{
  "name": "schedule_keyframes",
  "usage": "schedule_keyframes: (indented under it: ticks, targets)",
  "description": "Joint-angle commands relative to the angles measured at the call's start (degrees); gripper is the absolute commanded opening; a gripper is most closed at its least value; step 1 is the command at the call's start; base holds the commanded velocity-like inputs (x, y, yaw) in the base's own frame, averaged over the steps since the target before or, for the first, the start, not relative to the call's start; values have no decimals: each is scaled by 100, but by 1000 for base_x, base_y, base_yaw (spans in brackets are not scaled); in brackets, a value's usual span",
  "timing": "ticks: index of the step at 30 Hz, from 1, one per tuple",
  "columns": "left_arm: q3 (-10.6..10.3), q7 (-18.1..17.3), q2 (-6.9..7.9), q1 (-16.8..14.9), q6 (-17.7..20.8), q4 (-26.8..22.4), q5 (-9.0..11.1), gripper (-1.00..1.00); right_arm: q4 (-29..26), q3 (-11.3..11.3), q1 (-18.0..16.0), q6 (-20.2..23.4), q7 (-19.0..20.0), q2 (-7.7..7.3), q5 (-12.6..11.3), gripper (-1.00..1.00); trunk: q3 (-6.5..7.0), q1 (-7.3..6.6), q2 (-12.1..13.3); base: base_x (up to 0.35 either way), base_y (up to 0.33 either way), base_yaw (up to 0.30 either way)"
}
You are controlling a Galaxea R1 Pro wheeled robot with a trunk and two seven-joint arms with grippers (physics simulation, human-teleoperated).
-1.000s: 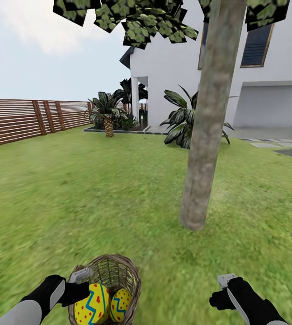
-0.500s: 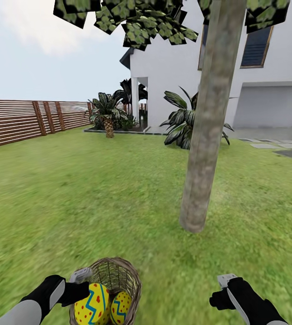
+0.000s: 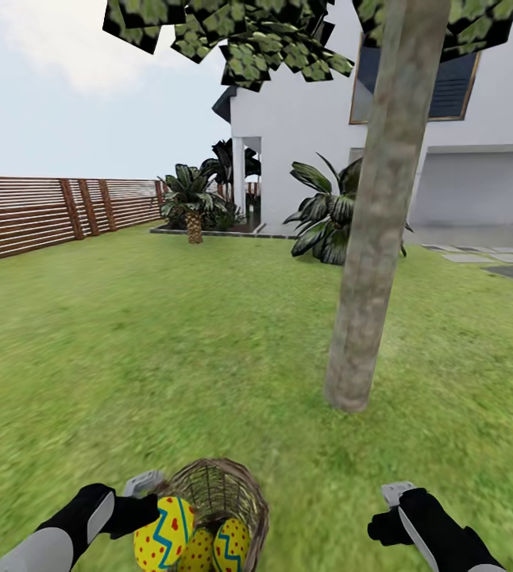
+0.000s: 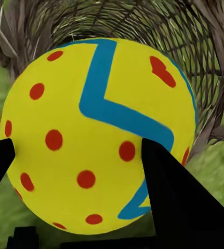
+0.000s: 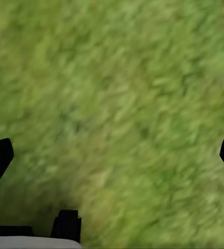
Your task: Take the three Easter eggs out of the wicker basket on the lawn in the garden, then place them on the lawn next to a single tree (choose any tree) so that all three eggs are next to the same tree and none are left in the basket.
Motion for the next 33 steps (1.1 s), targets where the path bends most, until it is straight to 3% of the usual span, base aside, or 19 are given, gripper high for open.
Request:
schedule_keyframes:
  ticks: [1, 9, 33]
  targets:
    - [26, -3, -1, 1, 39, -5, 0, -100, -10, 26, -3, 30, 17, -7, 8, 100, 12, -23, 38, 0, 167, 0]
    - [29, -4, -67, 4, 39, -8, 14, -100, -10, 26, -3, 30, 19, -9, 8, 100, 156, -199, 359, 0, 56, 0]
    - [17, -44, -59, 3, 47, -9, -1, -100, -17, 1, -3, 30, 24, -23, 3, 100, 587, -726, 1322, 0, 289, 0]
